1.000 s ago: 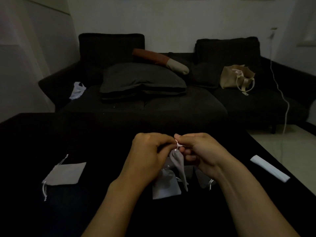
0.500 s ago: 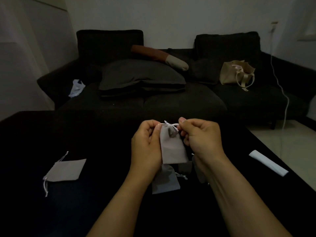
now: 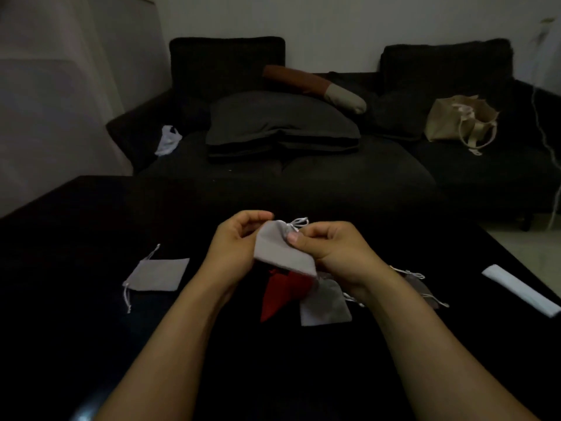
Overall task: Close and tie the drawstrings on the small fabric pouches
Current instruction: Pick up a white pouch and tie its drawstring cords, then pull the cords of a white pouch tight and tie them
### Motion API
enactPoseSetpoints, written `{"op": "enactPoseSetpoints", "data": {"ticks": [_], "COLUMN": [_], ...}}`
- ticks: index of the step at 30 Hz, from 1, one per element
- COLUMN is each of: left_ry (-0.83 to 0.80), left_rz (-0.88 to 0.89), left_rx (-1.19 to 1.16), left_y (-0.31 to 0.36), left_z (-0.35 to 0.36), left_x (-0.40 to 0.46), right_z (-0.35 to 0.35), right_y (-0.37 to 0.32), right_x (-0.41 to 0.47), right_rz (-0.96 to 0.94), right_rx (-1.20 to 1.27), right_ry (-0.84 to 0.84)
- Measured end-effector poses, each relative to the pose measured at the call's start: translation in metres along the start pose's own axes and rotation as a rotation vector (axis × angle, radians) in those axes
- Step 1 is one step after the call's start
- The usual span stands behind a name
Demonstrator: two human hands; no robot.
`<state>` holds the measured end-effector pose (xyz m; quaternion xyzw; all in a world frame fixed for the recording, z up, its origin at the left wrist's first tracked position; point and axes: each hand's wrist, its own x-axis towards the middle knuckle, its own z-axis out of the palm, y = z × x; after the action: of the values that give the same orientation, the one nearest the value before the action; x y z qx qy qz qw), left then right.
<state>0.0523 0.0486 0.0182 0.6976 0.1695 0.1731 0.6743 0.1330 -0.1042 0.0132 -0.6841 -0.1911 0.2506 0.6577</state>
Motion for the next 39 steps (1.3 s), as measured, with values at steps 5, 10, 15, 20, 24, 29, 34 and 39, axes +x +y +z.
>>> {"op": "enactPoseSetpoints", "data": {"ticks": [5,10,15,20,24,29,34,39], "left_ry": [0.406,0.15,0.1,0.126,0.164,0.288,0.102,-0.088], "left_rz": [-0.177,-0.495,-0.324,-0.208,-0.319,-0.268,-0.118,-0.084], "left_rx": [0.721,1.088,1.252,0.847,0.636,-0.101,-0.566,-0.464], "left_y": [-0.044,-0.083,-0.098,-0.09,-0.084,-0.058,-0.009,0.008], "left_z": [-0.068,-0.109,-0.124,-0.114,-0.112,-0.094,-0.05,-0.017], "left_x": [0.022,0.016,0.015,0.014,0.018,0.02,0.009,0.006], "right_z": [0.044,0.064,0.071,0.088,0.089,0.08,0.073,0.048], "right_y": [0.022,0.054,0.048,0.042,0.045,0.037,0.022,-0.005], "right_x": [0.023,0.042,0.039,0.033,0.034,0.034,0.032,0.014], "right_rz": [-0.013,-0.038,-0.155,-0.204,-0.151,-0.055,0.081,-0.059], "right_rx": [-0.318,-0.956,-1.176,-0.929,-0.831,-0.58,-0.12,0.215], "right_ry": [0.043,0.071,0.206,0.042,-0.052,-0.122,-0.046,-0.008]}}
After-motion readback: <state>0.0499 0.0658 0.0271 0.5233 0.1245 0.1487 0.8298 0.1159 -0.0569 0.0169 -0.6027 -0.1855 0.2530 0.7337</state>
